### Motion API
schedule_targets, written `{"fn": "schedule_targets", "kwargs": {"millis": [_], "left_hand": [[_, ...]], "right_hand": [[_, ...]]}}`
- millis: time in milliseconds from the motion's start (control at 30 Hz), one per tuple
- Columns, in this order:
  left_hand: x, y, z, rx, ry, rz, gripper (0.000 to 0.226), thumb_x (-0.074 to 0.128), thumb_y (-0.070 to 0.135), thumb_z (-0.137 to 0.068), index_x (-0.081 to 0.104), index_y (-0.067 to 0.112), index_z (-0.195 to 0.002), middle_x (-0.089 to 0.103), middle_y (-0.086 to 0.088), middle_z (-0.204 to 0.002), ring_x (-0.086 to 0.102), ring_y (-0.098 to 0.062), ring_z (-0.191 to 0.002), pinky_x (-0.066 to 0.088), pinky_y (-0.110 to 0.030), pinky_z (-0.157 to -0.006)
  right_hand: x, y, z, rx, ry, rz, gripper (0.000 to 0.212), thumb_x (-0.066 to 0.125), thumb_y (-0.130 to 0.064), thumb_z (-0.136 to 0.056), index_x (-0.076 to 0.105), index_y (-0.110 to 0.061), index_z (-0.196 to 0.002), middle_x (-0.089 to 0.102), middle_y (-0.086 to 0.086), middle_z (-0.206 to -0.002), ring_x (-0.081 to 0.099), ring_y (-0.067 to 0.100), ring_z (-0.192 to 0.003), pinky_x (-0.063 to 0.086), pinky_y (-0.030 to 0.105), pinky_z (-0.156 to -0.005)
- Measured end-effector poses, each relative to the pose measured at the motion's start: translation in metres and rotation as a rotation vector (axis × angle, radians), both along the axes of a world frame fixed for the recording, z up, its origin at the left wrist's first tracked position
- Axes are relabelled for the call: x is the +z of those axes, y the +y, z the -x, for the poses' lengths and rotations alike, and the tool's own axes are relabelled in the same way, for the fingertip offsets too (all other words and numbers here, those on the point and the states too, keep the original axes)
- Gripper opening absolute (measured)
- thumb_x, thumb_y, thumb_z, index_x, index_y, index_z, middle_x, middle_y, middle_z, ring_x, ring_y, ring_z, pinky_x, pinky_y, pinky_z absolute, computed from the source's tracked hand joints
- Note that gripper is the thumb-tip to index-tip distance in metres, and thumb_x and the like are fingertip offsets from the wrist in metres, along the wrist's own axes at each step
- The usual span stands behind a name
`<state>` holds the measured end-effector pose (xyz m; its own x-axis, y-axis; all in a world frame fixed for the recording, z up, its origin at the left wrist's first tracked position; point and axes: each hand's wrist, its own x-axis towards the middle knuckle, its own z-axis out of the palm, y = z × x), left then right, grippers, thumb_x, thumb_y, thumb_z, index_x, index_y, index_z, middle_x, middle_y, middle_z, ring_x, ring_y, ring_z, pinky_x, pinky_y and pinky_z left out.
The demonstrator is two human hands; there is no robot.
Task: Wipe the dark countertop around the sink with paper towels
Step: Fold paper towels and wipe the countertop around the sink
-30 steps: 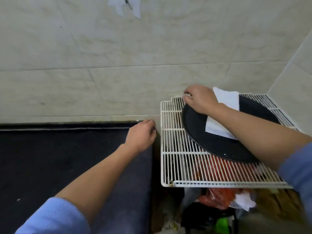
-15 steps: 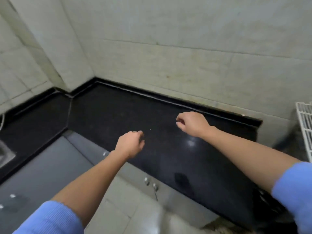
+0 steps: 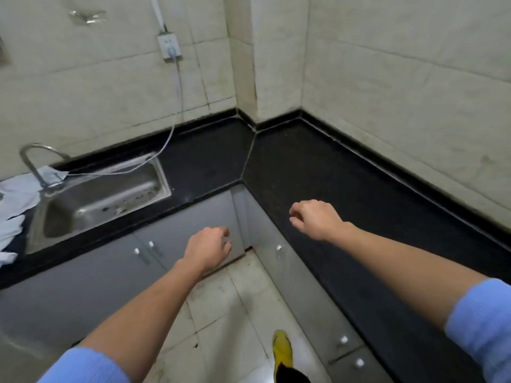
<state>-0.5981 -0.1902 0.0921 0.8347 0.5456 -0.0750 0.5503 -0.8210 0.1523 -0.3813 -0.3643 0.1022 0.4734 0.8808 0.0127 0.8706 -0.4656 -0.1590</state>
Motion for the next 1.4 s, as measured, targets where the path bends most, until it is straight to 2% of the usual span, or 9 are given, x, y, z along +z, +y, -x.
{"fn": "schedule_targets", "kwargs": {"millis": [300,500,733,933,1167,1300,1400], "left_hand": [[0.009,0.168,0.020,0.322,-0.032,0.011,0.032,0.051,0.034,-0.089,0.057,0.024,-0.118,0.068,-0.004,-0.108,0.060,-0.027,-0.104,0.047,-0.034,-0.081],[-0.005,0.251,0.082,0.514,-0.019,0.039,0.030,0.052,0.034,-0.089,0.058,0.023,-0.116,0.068,-0.003,-0.105,0.061,-0.026,-0.098,0.048,-0.034,-0.077],[-0.015,0.362,0.156,0.606,0.000,0.028,0.022,0.052,0.038,-0.089,0.059,0.023,-0.103,0.067,-0.004,-0.102,0.061,-0.028,-0.096,0.048,-0.035,-0.075],[-0.012,0.446,0.216,0.660,-0.022,0.055,0.030,0.051,0.033,-0.090,0.057,0.020,-0.116,0.067,-0.006,-0.106,0.060,-0.027,-0.101,0.046,-0.035,-0.080],[-0.038,0.504,0.264,0.779,-0.024,0.149,0.028,0.052,0.033,-0.090,0.059,0.016,-0.111,0.066,-0.009,-0.107,0.060,-0.029,-0.101,0.050,-0.036,-0.080],[-0.049,0.531,0.288,0.883,0.023,0.190,0.029,0.050,0.033,-0.090,0.057,0.017,-0.114,0.065,-0.007,-0.108,0.059,-0.028,-0.102,0.045,-0.034,-0.076],[-0.054,0.557,0.307,0.969,0.061,0.219,0.022,0.049,0.034,-0.088,0.057,0.019,-0.102,0.066,-0.005,-0.103,0.060,-0.028,-0.097,0.044,-0.034,-0.070]], "right_hand": [[-0.008,0.234,-0.017,0.290,0.046,0.010,0.026,0.045,-0.034,-0.092,0.061,-0.024,-0.111,0.065,0.002,-0.111,0.061,0.026,-0.098,0.049,0.036,-0.076],[-0.011,0.364,0.029,0.493,0.038,0.044,0.027,0.049,-0.039,-0.093,0.061,-0.025,-0.112,0.064,0.001,-0.112,0.060,0.025,-0.103,0.048,0.037,-0.080],[-0.029,0.498,0.100,0.584,0.063,0.044,0.029,0.046,-0.039,-0.093,0.060,-0.026,-0.113,0.066,-0.002,-0.111,0.060,0.023,-0.101,0.048,0.036,-0.079],[-0.026,0.591,0.153,0.628,0.069,0.061,0.027,0.048,-0.041,-0.092,0.061,-0.027,-0.111,0.067,-0.005,-0.110,0.063,0.021,-0.098,0.050,0.033,-0.078],[-0.045,0.680,0.201,0.771,0.053,0.174,0.022,0.047,-0.039,-0.092,0.061,-0.025,-0.101,0.067,-0.004,-0.103,0.063,0.020,-0.089,0.053,0.036,-0.076],[-0.062,0.735,0.227,0.859,0.109,0.185,0.025,0.046,-0.038,-0.093,0.060,-0.027,-0.110,0.065,-0.003,-0.109,0.060,0.020,-0.097,0.047,0.032,-0.078],[-0.077,0.774,0.244,0.907,0.158,0.222,0.030,0.045,-0.041,-0.093,0.058,-0.029,-0.118,0.064,-0.005,-0.115,0.060,0.017,-0.103,0.047,0.031,-0.081]]}}
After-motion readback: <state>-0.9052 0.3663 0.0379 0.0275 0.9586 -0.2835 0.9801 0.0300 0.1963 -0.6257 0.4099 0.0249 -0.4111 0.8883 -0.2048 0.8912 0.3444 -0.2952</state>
